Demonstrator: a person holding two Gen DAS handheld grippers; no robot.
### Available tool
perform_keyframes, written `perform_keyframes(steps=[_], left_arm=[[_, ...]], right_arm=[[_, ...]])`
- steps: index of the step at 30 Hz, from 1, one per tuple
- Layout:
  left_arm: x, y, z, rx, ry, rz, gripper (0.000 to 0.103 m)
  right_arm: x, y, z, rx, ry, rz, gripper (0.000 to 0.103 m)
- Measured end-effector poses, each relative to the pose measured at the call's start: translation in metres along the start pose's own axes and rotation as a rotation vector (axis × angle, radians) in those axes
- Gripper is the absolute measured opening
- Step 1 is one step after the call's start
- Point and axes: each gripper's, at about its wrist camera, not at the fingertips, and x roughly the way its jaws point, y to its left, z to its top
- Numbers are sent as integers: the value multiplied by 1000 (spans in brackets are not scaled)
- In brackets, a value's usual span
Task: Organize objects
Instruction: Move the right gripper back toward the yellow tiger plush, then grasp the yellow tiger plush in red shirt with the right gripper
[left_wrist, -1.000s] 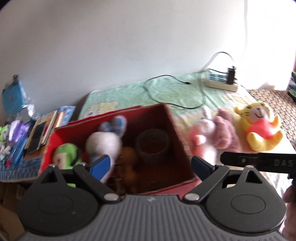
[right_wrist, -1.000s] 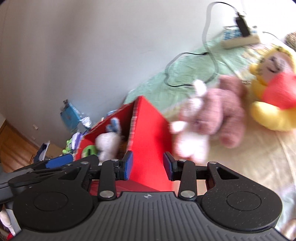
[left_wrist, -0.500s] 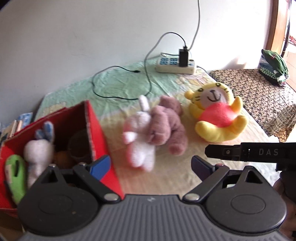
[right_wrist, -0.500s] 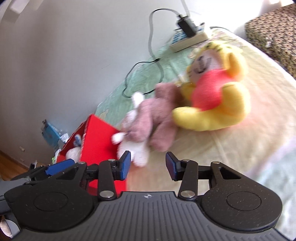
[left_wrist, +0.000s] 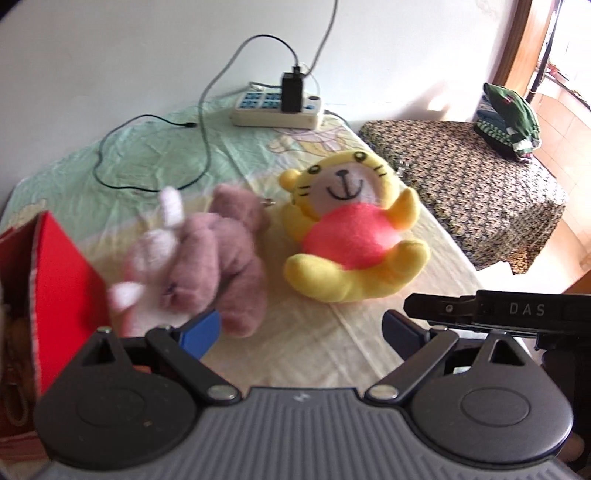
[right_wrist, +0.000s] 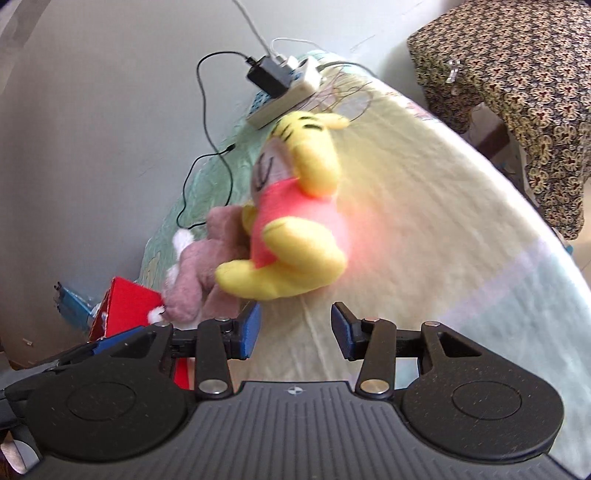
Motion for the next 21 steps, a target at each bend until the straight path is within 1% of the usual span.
perform_keyframes(steps=[4, 6, 10, 13, 16, 21], left_arm=[[15, -14, 15, 10, 2, -30, 95], [24, -18, 24, 10, 7, -59, 95], [40, -25, 38, 8, 16, -105, 95], [54, -27, 47, -2, 28, -119, 95], [67, -26, 53, -17, 41, -121, 95], [82, -22, 58, -48, 56, -137, 95]], right_arm=[[-4, -22, 14, 53, -12, -9, 47], [-5, -31, 23, 78, -21, -6, 47], [-3, -43, 43, 124, -44, 17, 47], [3, -46, 56, 144, -41, 51, 51], [12, -44, 63, 139, -30, 89, 52], [31, -39, 72, 106, 3, 114, 55]])
